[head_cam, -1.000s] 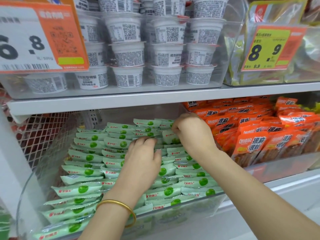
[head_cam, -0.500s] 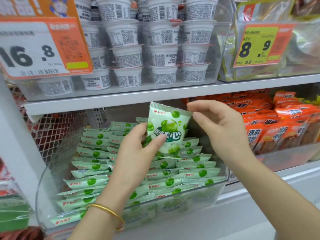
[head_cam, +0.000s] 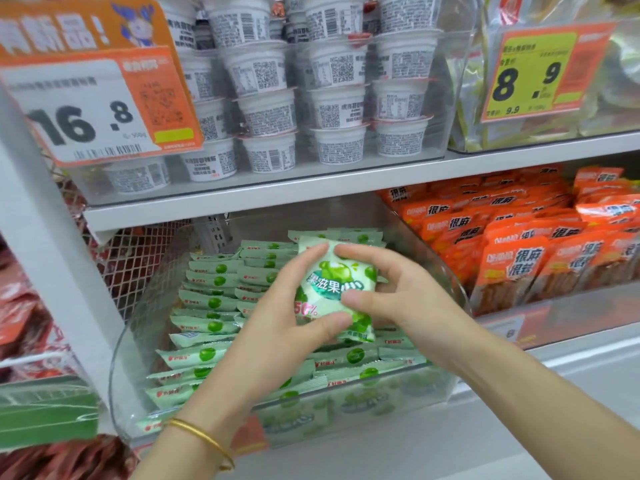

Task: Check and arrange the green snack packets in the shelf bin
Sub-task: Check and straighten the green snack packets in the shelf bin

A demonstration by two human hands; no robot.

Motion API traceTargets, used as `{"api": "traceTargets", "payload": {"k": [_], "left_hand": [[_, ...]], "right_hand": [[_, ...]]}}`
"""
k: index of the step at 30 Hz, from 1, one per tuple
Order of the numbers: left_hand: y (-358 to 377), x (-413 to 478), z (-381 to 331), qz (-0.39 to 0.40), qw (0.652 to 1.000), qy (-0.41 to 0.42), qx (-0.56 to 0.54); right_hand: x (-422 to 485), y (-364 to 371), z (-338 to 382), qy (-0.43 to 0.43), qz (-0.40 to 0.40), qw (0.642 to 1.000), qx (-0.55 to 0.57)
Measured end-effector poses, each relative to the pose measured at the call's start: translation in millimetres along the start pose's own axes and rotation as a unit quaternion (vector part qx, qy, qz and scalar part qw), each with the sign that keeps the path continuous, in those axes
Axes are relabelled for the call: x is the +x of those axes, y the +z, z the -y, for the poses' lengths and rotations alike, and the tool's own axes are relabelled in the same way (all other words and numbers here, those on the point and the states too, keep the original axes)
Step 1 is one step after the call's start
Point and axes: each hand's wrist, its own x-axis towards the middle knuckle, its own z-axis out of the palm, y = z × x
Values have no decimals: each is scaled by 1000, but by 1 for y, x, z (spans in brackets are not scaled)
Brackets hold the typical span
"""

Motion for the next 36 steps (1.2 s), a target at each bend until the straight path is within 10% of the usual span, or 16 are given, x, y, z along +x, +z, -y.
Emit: {"api": "traceTargets", "payload": {"k": [16,29,36], "left_hand": [[-12,1,10,75,997,-35,6],[-17,4,10,14,945,39,323],[-26,6,7,-66,966,29,248]], "right_hand": [[-1,-2,-8,56,29,988,138],[-8,21,-8,49,34,969,239],[-11,20,-7,14,41,991,126]]}}
